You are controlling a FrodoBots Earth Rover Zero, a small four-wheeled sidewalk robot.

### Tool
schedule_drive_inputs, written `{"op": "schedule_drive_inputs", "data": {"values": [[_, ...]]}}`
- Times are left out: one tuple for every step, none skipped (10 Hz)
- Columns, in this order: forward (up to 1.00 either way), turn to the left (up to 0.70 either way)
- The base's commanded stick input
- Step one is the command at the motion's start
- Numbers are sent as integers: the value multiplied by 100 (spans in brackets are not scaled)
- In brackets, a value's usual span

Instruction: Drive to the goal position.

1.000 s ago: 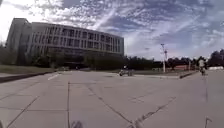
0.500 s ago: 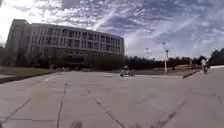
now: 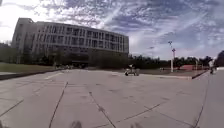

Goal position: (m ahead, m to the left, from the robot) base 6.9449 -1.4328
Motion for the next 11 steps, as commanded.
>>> {"op": "schedule_drive_inputs", "data": {"values": [[70, 0], [70, 0], [70, 5], [70, 6], [70, 0], [70, 0], [70, 0], [70, 10], [70, 5], [70, 4], [70, 8]]}}
